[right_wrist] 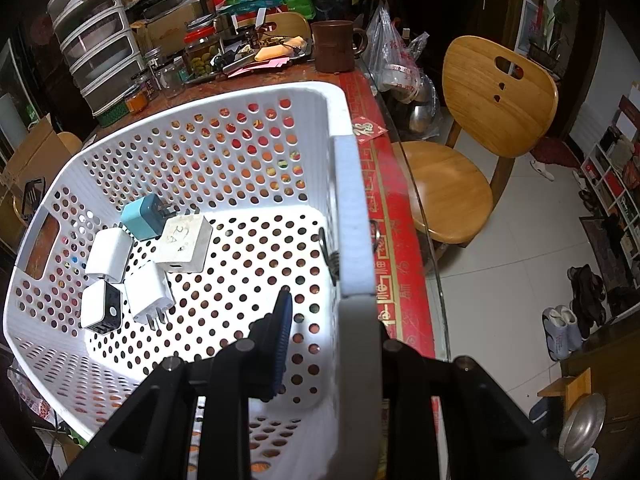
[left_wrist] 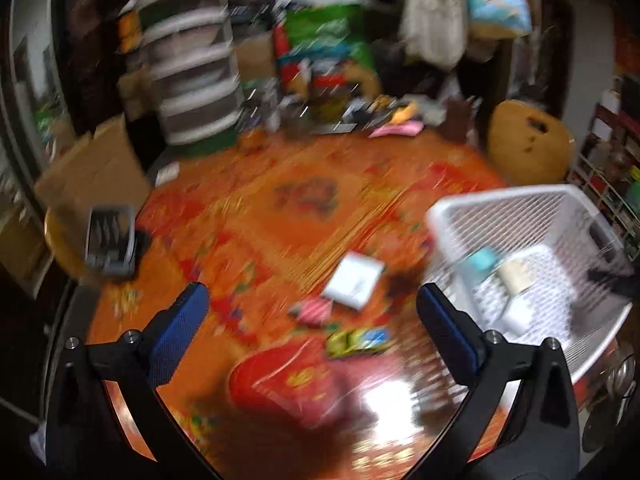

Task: Organize rigid objects
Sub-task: 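Grasp the yellow toy race car with the left tool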

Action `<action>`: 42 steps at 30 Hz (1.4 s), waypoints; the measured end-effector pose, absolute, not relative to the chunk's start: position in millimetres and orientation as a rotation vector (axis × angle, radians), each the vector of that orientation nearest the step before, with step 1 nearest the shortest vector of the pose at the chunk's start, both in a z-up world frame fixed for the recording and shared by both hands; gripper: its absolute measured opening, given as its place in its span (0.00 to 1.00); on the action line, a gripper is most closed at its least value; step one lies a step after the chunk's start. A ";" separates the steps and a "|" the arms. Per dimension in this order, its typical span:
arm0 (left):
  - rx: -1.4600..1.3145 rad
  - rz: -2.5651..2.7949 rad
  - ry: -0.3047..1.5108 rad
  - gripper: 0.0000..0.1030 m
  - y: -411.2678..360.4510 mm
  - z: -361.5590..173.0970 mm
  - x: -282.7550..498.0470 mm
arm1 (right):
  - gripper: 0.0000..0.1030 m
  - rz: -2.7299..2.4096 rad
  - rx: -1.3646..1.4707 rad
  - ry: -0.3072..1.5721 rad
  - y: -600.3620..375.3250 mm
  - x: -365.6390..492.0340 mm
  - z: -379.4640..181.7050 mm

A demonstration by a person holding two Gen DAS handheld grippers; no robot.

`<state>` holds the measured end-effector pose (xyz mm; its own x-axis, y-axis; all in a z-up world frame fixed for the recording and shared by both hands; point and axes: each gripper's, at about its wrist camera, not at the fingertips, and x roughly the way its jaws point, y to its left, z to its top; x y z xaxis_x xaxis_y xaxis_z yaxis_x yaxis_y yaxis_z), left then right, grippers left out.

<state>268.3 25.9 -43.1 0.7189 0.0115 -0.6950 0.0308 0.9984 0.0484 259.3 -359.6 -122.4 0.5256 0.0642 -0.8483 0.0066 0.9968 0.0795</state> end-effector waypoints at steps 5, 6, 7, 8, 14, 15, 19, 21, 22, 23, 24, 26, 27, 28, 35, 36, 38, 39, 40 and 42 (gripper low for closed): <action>0.012 0.021 0.907 0.99 48.2 -115.3 267.1 | 0.24 0.034 0.081 1.015 -360.1 258.8 -122.3; 0.007 0.018 0.914 0.99 46.9 -122.5 266.6 | 0.24 0.034 0.080 1.015 -360.0 258.7 -122.4; -0.001 0.001 0.925 0.99 44.7 -131.7 266.5 | 0.24 0.033 0.079 1.016 -360.1 258.7 -122.4; 0.000 -0.009 0.932 0.99 37.8 -138.2 266.8 | 0.24 0.033 0.079 1.016 -359.8 258.6 -122.6; 0.059 -0.048 0.937 0.99 4.3 -157.4 279.2 | 0.24 0.031 0.078 1.018 -360.1 258.7 -122.6; 0.061 -0.050 0.941 0.99 0.3 -159.2 282.8 | 0.24 0.031 0.078 1.018 -359.9 258.7 -122.7; 0.067 -0.063 0.956 0.99 -8.2 -165.1 295.8 | 0.24 0.031 0.077 1.018 -360.0 258.6 -122.9; 0.071 -0.062 0.964 0.99 -9.4 -168.8 299.3 | 0.25 0.031 0.077 1.018 -359.9 258.6 -122.8; 0.071 -0.062 0.967 0.99 -9.9 -170.0 301.0 | 0.25 0.032 0.077 1.018 -360.2 258.6 -122.9; 0.070 -0.060 0.968 0.99 -8.5 -171.2 303.2 | 0.25 0.032 0.078 1.018 -360.5 258.6 -123.0; 0.070 -0.056 0.969 0.99 -8.2 -171.9 303.7 | 0.25 0.031 0.077 1.018 -359.7 258.7 -122.7; 0.067 -0.051 0.974 0.99 -8.6 -172.8 305.0 | 0.25 0.032 0.074 1.019 -360.3 258.7 -122.9; 0.065 -0.052 0.974 0.99 -8.7 -173.8 306.3 | 0.25 0.032 0.074 1.019 -359.8 258.7 -123.2; 0.066 -0.052 0.976 0.99 -9.0 -174.3 307.2 | 0.25 0.031 0.074 1.019 -359.2 258.8 -123.3; 0.082 -0.050 0.992 0.99 -13.1 -181.3 316.6 | 0.25 0.032 0.074 1.019 -359.6 258.9 -123.3; 0.088 -0.050 0.995 0.99 -14.5 -182.7 317.8 | 0.25 0.032 0.074 1.020 -359.6 258.9 -123.4; 0.082 -0.054 0.995 0.99 -15.2 -183.7 318.5 | 0.25 0.031 0.073 1.019 -359.2 258.8 -123.2; 0.080 -0.053 0.994 0.97 -15.0 -183.8 318.5 | 0.25 0.032 0.073 1.020 -359.5 258.8 -123.4; 0.076 -0.055 0.993 0.93 -14.8 -183.7 318.7 | 0.25 0.032 0.073 1.019 -359.4 258.7 -123.3; 0.062 -0.068 0.991 0.81 -14.1 -182.3 318.1 | 0.25 0.032 0.073 1.019 -358.6 258.8 -123.4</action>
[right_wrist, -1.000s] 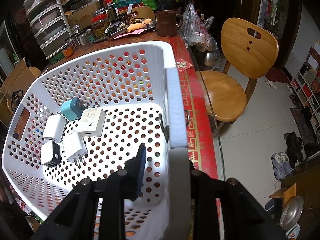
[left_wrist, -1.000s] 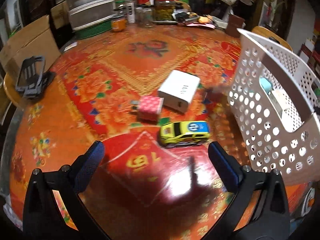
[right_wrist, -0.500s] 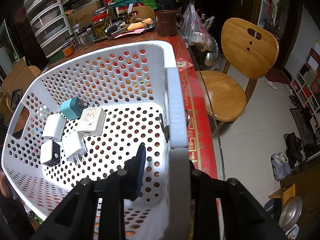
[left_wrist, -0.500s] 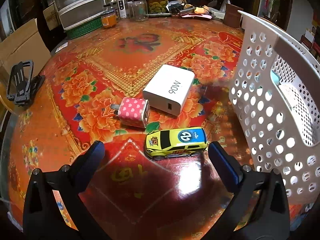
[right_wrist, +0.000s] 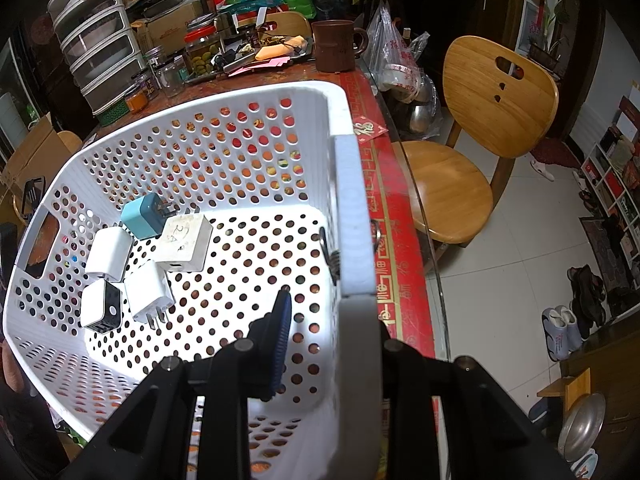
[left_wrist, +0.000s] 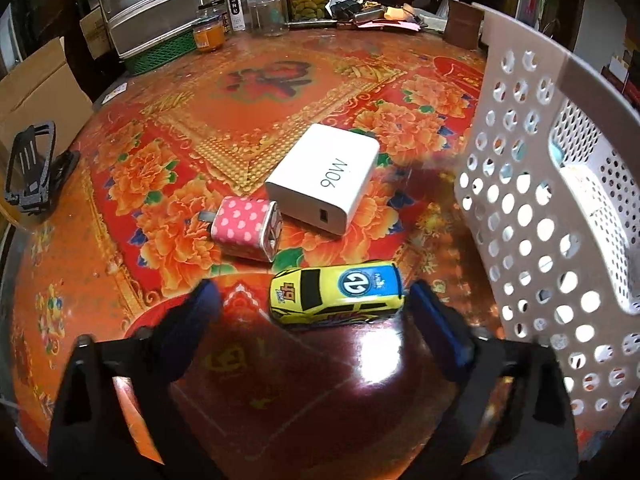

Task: Organize rigid objects
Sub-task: 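Grasp the yellow toy race car with the left tool, then carry the yellow race car into the basket and release it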

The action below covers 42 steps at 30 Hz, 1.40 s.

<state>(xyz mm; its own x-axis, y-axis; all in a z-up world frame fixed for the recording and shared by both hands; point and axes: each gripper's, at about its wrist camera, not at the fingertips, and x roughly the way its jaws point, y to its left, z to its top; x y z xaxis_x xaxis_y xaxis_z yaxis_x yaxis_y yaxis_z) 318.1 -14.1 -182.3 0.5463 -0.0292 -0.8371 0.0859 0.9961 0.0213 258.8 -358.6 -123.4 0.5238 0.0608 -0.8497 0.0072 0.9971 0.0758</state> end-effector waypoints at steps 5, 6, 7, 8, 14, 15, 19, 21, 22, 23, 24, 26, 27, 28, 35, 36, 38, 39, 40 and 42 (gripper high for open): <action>0.077 -0.048 0.971 0.63 -13.7 -178.1 312.9 | 0.25 0.032 0.074 1.019 -358.7 258.7 -123.5; 0.086 -0.034 0.963 0.63 -13.6 -177.8 311.7 | 0.25 0.032 0.074 1.018 -358.8 258.7 -123.5; 0.083 -0.028 0.961 0.63 -12.6 -177.6 310.5 | 0.25 0.032 0.074 1.018 -358.0 258.4 -123.4; 0.075 -0.028 0.962 0.63 -10.8 -177.4 309.6 | 0.25 0.031 0.074 1.018 -358.3 258.4 -123.6; 0.076 -0.004 0.916 0.63 -0.1 -167.2 293.7 | 0.25 0.029 0.071 1.019 -357.6 258.1 -123.3; 0.077 -0.001 0.908 0.63 1.6 -164.1 291.0 | 0.25 0.029 0.071 1.019 -357.5 258.1 -123.2; 0.101 0.030 0.837 0.63 6.0 -143.2 275.0 | 0.25 0.030 0.071 1.019 -357.2 258.2 -123.1; 0.104 0.041 0.795 0.63 7.6 -128.7 265.6 | 0.25 0.029 0.071 1.018 -357.3 258.2 -123.1; 0.101 0.041 0.781 0.63 8.2 -121.6 261.3 | 0.25 0.030 0.071 1.018 -357.3 258.2 -122.7; 0.100 0.040 0.770 0.63 8.7 -116.1 258.7 | 0.25 0.030 0.072 1.018 -357.4 258.2 -122.7; 0.102 0.040 0.754 0.63 8.5 -108.8 254.6 | 0.25 0.030 0.071 1.018 -356.9 258.2 -122.3; 0.111 0.037 0.737 0.63 6.7 -95.2 250.2 | 0.25 0.032 0.072 1.017 -356.9 258.1 -122.3; 0.109 0.030 0.731 0.63 5.3 -87.8 248.6 | 0.25 0.033 0.071 1.017 -356.6 258.3 -121.7; 0.106 0.025 0.725 0.63 5.3 -81.9 248.0 | 0.25 0.034 0.071 1.017 -356.4 258.4 -121.2; 0.126 -0.067 0.675 0.63 -31.7 -23.4 240.8 | 0.25 0.038 0.072 1.015 -356.1 259.0 -119.9; 0.130 -0.085 0.673 0.63 -38.2 -18.6 239.8 | 0.25 0.039 0.072 1.014 -356.1 259.2 -119.6; 0.161 -0.129 0.680 0.63 -62.4 -8.9 240.5 | 0.25 0.041 0.072 1.014 -355.9 259.5 -119.6; 0.166 -0.142 0.688 0.63 -70.2 -6.9 241.5 | 0.25 0.040 0.072 1.014 -355.9 259.5 -119.6; 0.179 -0.177 0.705 0.63 -85.6 -4.6 244.2 | 0.25 0.040 0.071 1.014 -355.8 259.5 -119.6; 0.213 -0.228 0.732 0.63 -109.2 -5.1 249.1 | 0.25 0.041 0.072 1.013 -356.0 259.9 -119.4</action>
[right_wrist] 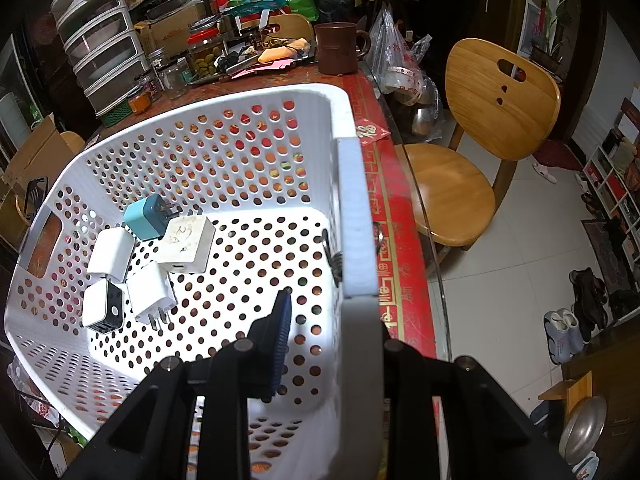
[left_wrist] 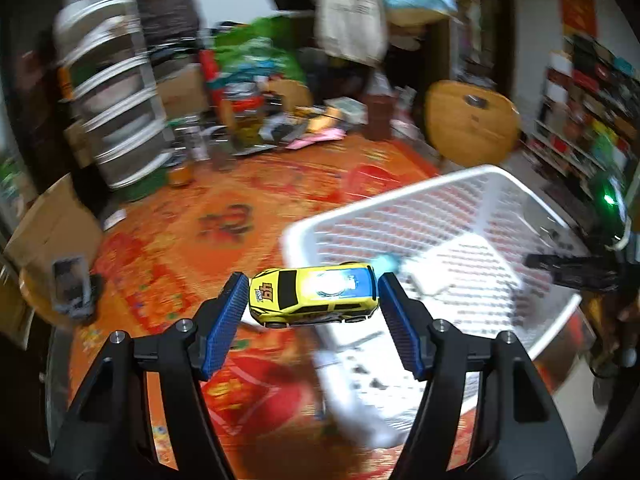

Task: Organize rigid objects
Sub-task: 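Carry the yellow race car into the basket and release it, then grasp the pink polka-dot charger with the left tool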

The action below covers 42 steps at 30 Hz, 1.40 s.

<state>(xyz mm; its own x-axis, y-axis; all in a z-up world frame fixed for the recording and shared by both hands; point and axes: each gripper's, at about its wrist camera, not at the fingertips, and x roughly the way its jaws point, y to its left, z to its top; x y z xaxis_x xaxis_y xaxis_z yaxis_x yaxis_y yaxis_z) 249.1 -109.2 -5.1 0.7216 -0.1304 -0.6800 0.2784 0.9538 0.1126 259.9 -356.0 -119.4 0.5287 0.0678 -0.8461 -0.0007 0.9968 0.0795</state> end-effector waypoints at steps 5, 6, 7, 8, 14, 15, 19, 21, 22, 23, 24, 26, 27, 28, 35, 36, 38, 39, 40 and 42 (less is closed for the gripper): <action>0.287 -0.380 0.879 0.63 -177.8 -33.1 274.5 | 0.25 0.040 0.073 1.014 -355.6 259.6 -119.7; 0.303 -0.396 0.904 0.63 -187.6 -39.6 279.3 | 0.25 0.040 0.072 1.014 -355.6 259.2 -119.9; 0.316 -0.407 0.931 0.63 -198.3 -47.0 283.0 | 0.25 0.041 0.073 1.015 -355.6 259.5 -119.8; 0.327 -0.418 0.964 0.63 -206.8 -55.1 288.9 | 0.25 0.041 0.072 1.015 -355.4 259.4 -119.9; 0.368 -0.470 1.092 0.63 -220.4 -84.1 307.7 | 0.25 0.047 0.074 1.014 -354.9 260.2 -120.6; 0.375 -0.462 1.098 0.63 -220.9 -87.5 308.4 | 0.25 0.048 0.075 1.014 -354.9 260.2 -120.9; 0.373 -0.466 1.123 0.63 -220.8 -90.6 307.8 | 0.25 0.050 0.073 1.014 -354.7 259.7 -121.4; 0.380 -0.467 1.124 0.63 -222.8 -91.0 308.8 | 0.25 0.050 0.072 1.015 -354.5 260.2 -121.4; 0.375 -0.473 1.122 0.65 -222.6 -90.6 308.4 | 0.25 0.049 0.073 1.015 -354.6 259.8 -121.4; 0.370 -0.479 1.116 0.68 -222.5 -89.9 307.9 | 0.25 0.050 0.073 1.015 -354.6 259.9 -121.5; 0.365 -0.486 1.108 0.76 -222.9 -89.0 308.8 | 0.25 0.050 0.073 1.015 -354.6 259.9 -121.4; 0.334 -0.501 1.086 0.84 -219.2 -84.0 307.6 | 0.25 0.050 0.073 1.015 -354.6 259.8 -121.4; 0.323 -0.503 1.081 0.86 -217.1 -82.4 307.3 | 0.25 0.050 0.073 1.015 -354.7 259.8 -121.4; 0.309 -0.509 1.070 0.87 -212.9 -80.0 306.1 | 0.25 0.049 0.072 1.015 -354.6 259.8 -121.4; 0.160 -0.454 0.952 0.88 -139.5 -40.8 295.1 | 0.25 0.045 0.071 1.017 -354.7 259.7 -122.7; 0.145 -0.444 0.937 0.93 -127.7 -36.0 294.4 | 0.25 0.045 0.070 1.017 -354.5 259.8 -122.6; 0.125 -0.409 0.900 0.99 -89.8 -24.5 292.5 | 0.25 0.043 0.067 1.018 -354.6 259.7 -123.0; 0.123 -0.391 0.897 0.99 -75.6 -23.7 293.2 | 0.25 0.042 0.066 1.019 -354.9 259.8 -123.4; 0.100 -0.343 0.898 0.99 -50.7 -25.3 296.3 | 0.25 0.041 0.065 1.019 -355.1 259.7 -123.6; 0.038 -0.293 0.914 0.99 -17.2 -33.1 302.6 | 0.25 0.041 0.065 1.018 -355.4 259.4 -124.0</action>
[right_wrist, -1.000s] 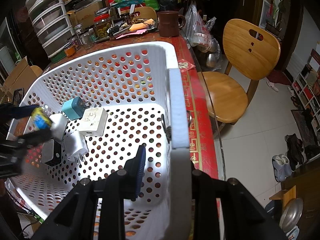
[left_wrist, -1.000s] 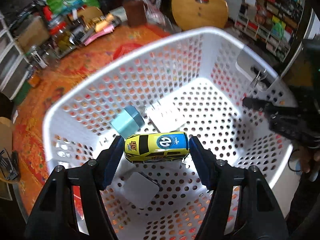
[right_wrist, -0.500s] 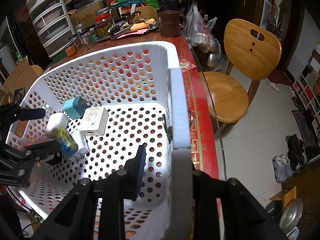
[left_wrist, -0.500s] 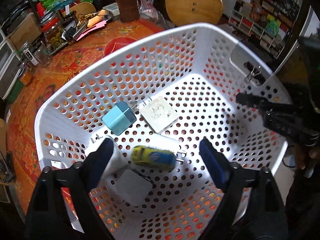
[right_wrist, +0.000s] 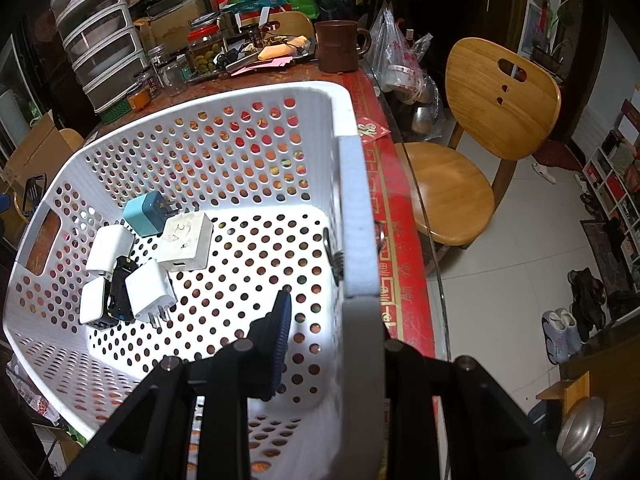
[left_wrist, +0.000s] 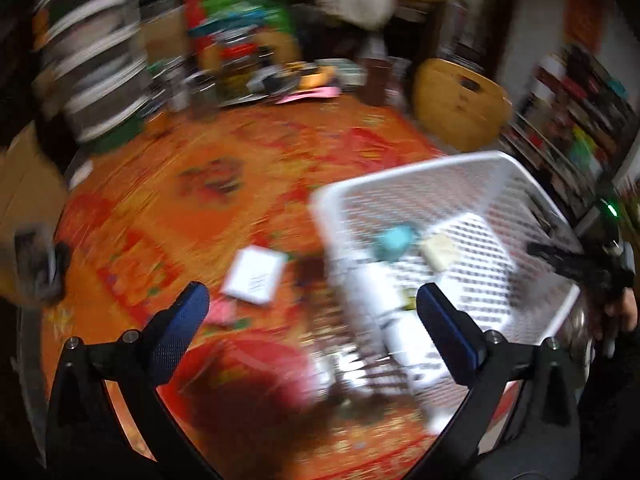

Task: Organize rigid objects
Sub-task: 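Grasp the pink polka-dot charger with the left tool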

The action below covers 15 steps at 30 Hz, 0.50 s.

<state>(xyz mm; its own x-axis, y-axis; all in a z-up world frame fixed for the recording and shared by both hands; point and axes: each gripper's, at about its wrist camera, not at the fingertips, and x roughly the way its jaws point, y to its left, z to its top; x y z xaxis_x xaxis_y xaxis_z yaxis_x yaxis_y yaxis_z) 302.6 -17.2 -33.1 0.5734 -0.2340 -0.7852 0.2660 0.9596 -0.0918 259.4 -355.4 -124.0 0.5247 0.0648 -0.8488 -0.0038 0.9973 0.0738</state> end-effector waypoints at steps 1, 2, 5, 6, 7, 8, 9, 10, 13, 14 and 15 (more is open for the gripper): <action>-0.008 -0.261 0.930 0.99 6.4 -42.8 307.7 | 0.25 0.042 0.066 1.017 -355.8 259.2 -124.2; -0.027 -0.214 0.940 0.99 22.1 -52.2 311.4 | 0.25 0.043 0.067 1.016 -355.7 259.5 -123.8; -0.046 -0.098 0.961 0.99 54.9 -83.9 319.7 | 0.25 0.042 0.070 1.014 -355.9 259.0 -123.5; -0.053 -0.084 0.988 0.99 63.6 -99.2 324.3 | 0.25 0.043 0.067 1.016 -355.8 259.3 -123.4; -0.062 -0.077 1.011 0.99 70.1 -112.2 327.9 | 0.25 0.042 0.068 1.016 -355.8 259.3 -123.4; -0.075 -0.069 1.021 0.99 74.8 -123.0 331.5 | 0.25 0.041 0.066 1.016 -355.9 259.2 -123.5; -0.079 -0.066 1.025 0.99 76.4 -130.0 331.5 | 0.25 0.040 0.065 1.017 -356.1 259.3 -123.5; -0.081 -0.062 1.029 0.98 76.6 -137.8 334.8 | 0.25 0.038 0.063 1.019 -356.3 259.5 -123.2; -0.041 -0.050 1.031 0.98 66.4 -153.4 343.4 | 0.25 0.033 0.061 1.021 -357.2 259.5 -123.0; -0.018 -0.056 1.030 0.98 61.6 -157.2 346.3 | 0.25 0.032 0.061 1.022 -357.2 259.4 -123.0; 0.010 -0.058 1.028 0.98 54.9 -161.8 348.4 | 0.25 0.030 0.059 1.023 -356.9 259.4 -122.9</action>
<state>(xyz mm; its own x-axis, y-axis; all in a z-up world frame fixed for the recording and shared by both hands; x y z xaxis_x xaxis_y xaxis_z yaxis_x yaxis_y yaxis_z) 348.4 54.9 -161.8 0.5152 -0.0436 -0.8560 0.0531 0.9984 -0.0189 259.4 -356.9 -122.9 0.5202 0.0525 -0.8524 0.0028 0.9980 0.0632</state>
